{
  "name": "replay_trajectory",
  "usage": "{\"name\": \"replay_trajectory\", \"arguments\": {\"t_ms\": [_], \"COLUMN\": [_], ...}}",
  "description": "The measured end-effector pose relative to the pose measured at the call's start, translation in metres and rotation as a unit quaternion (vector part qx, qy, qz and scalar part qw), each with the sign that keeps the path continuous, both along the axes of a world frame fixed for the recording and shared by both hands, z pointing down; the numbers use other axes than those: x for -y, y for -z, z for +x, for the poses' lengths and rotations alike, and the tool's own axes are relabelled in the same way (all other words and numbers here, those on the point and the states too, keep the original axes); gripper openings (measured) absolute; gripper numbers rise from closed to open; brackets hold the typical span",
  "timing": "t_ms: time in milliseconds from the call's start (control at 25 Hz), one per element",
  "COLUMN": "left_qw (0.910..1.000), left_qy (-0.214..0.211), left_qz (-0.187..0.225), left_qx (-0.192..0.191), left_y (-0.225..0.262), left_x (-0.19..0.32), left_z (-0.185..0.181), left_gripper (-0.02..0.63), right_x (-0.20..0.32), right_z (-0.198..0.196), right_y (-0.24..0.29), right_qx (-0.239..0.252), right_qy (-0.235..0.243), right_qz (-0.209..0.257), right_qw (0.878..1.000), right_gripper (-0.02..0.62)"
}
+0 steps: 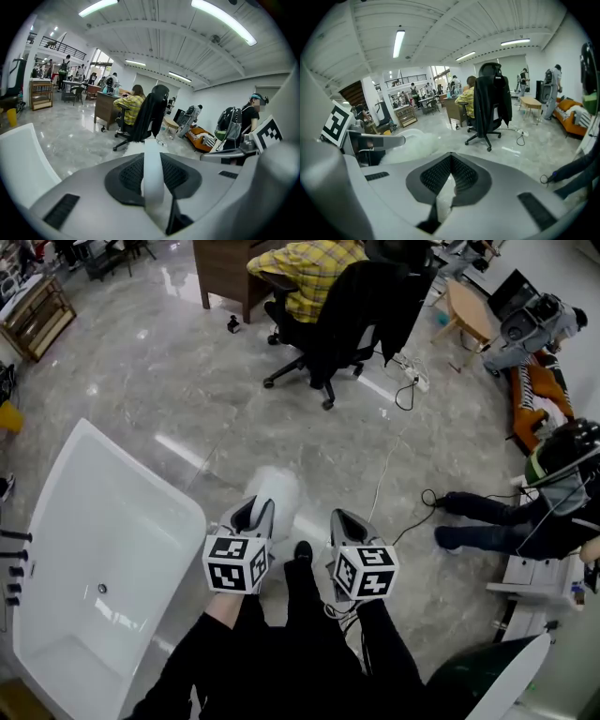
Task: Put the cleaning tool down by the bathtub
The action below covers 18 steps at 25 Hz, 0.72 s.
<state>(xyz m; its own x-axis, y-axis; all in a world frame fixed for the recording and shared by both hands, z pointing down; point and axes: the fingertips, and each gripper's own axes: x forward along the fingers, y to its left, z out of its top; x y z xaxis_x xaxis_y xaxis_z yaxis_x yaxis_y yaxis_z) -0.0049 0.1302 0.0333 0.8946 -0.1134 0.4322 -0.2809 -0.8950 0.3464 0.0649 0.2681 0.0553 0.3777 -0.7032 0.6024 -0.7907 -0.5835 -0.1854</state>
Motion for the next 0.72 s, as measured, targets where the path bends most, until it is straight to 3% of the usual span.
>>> {"name": "replay_trajectory", "arguments": {"t_ms": [400,720], "left_qw": [0.9956,0.9866], "left_qy": [0.091,0.162], "left_qz": [0.003,0.015], "left_qx": [0.020,0.015], "left_y": [-0.011,-0.008], "left_x": [0.021,0.041], "left_z": [0.066,0.079], "left_gripper": [0.101,0.101], "right_x": [0.017,0.039], "right_z": [0.082,0.101], "right_y": [-0.015,-0.030], "right_qx": [0.013,0.035], "right_qy": [0.090,0.142], "right_qz": [-0.014,-0.013], "right_qw": [0.996,0.989], "right_gripper": [-0.001,-0.002]}}
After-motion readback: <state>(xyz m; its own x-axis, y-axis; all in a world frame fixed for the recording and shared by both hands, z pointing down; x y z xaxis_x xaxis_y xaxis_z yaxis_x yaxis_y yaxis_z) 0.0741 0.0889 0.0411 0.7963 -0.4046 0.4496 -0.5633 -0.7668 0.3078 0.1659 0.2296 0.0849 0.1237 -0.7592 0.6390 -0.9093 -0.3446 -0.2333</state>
